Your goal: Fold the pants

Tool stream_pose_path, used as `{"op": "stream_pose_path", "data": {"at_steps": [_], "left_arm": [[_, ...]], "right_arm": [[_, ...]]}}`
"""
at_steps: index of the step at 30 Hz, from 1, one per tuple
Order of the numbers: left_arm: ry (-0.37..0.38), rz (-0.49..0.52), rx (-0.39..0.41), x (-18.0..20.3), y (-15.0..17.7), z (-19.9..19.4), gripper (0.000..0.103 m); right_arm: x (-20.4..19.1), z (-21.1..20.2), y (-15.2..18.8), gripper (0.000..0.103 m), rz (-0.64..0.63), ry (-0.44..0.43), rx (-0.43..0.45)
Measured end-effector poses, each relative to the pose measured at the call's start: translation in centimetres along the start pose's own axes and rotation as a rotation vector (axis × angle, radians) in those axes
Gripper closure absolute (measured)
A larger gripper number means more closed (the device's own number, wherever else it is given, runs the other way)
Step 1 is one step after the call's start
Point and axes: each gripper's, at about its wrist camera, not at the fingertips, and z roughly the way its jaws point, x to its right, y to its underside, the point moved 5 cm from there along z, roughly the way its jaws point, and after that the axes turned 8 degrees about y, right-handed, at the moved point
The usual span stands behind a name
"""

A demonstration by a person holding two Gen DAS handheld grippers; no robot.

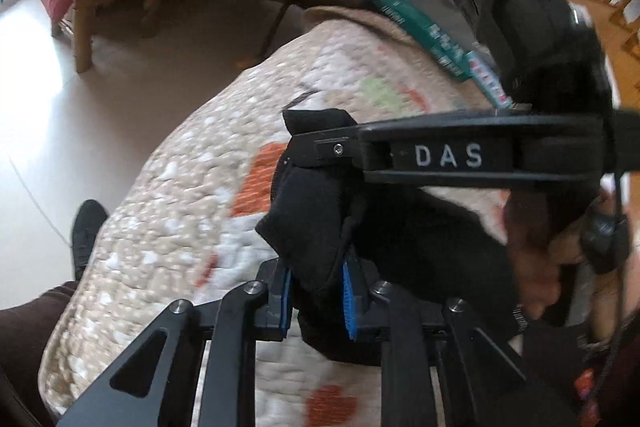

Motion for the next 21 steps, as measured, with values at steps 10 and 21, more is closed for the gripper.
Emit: {"op": "stream_pose_path", "data": {"at_steps": [10,21], "left_arm": [[0.096,0.100,-0.086,8.0,2.2,3.3,0.084],[0.212,0.298,-0.283,14.8,9.7,4.9,0.061]], "right_arm": [[6.1,-6.0,5.9,0.078,0.133,0.016,0.095],[17.0,-6.6,19.8,0.046,0.455,0.079,0.099]]}}
